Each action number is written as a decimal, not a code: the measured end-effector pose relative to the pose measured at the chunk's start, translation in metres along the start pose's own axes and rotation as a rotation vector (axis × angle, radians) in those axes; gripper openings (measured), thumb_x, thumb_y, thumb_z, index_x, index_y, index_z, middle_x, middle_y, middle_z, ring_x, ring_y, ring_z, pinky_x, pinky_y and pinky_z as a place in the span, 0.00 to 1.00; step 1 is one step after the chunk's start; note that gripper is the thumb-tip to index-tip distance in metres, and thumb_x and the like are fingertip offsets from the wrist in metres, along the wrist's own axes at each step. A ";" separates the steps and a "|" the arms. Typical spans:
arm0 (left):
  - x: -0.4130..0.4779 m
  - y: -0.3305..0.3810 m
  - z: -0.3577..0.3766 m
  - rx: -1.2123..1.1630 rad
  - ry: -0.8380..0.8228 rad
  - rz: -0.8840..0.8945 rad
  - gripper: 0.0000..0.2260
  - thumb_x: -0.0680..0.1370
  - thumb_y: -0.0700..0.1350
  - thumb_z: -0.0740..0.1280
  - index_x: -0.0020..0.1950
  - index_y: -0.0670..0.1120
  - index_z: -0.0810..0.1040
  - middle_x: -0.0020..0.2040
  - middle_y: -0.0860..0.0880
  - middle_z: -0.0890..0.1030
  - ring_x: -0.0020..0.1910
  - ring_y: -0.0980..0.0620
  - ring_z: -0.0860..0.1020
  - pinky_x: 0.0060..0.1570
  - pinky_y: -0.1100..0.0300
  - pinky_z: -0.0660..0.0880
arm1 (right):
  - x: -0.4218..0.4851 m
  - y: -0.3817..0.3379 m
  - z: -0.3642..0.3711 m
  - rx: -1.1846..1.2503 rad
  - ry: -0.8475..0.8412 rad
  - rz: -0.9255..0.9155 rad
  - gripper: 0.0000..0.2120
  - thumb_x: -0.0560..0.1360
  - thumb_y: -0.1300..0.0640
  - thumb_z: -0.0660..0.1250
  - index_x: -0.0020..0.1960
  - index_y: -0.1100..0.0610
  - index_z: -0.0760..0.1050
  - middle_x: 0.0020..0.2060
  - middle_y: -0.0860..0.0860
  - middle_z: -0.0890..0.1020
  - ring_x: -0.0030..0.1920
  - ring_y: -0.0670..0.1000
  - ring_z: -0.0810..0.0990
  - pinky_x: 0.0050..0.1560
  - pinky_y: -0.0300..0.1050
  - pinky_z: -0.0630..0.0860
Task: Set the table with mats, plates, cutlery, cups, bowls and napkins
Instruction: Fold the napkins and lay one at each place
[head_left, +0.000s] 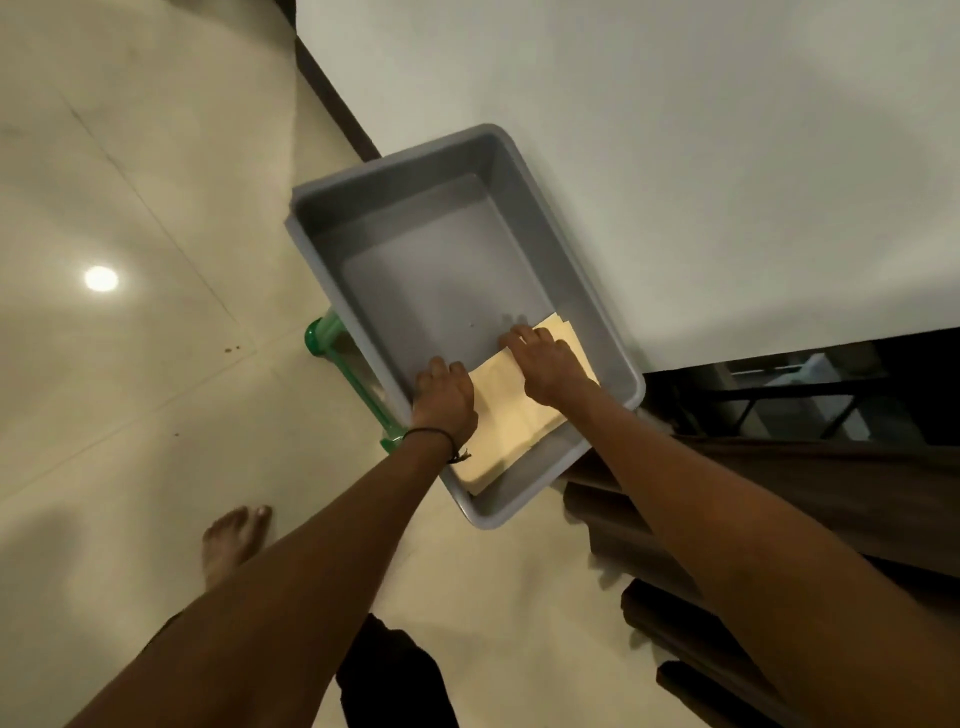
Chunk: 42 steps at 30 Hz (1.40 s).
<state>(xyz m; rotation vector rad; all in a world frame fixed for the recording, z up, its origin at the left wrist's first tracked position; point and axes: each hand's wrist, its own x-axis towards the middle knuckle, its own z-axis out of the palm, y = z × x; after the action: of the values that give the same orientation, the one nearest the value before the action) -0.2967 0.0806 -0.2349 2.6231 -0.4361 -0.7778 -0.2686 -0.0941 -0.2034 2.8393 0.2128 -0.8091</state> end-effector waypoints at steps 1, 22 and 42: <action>0.005 0.002 0.006 0.034 0.025 0.013 0.17 0.76 0.42 0.61 0.63 0.38 0.67 0.61 0.39 0.69 0.55 0.39 0.72 0.54 0.50 0.71 | 0.006 0.004 0.004 -0.008 0.010 -0.030 0.29 0.72 0.68 0.67 0.70 0.52 0.66 0.71 0.54 0.68 0.66 0.59 0.70 0.58 0.54 0.72; 0.002 0.012 0.000 -0.292 0.094 -0.043 0.07 0.77 0.45 0.63 0.53 0.45 0.75 0.44 0.45 0.80 0.40 0.45 0.77 0.41 0.56 0.75 | -0.012 0.076 -0.016 -0.315 -0.050 -0.112 0.13 0.73 0.55 0.64 0.57 0.51 0.76 0.49 0.55 0.85 0.53 0.58 0.82 0.69 0.51 0.61; -0.264 0.030 -0.265 -0.786 0.511 -0.255 0.12 0.79 0.41 0.63 0.61 0.43 0.72 0.53 0.44 0.80 0.48 0.45 0.78 0.42 0.60 0.70 | -0.222 -0.144 -0.276 0.679 0.333 -0.002 0.16 0.79 0.41 0.64 0.57 0.52 0.79 0.48 0.50 0.84 0.46 0.53 0.83 0.43 0.41 0.74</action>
<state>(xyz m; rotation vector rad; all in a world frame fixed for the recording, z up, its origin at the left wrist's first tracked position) -0.3621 0.2252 0.1048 2.0151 0.3036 -0.2318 -0.3425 0.0856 0.1267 3.6063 -0.0309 -0.4559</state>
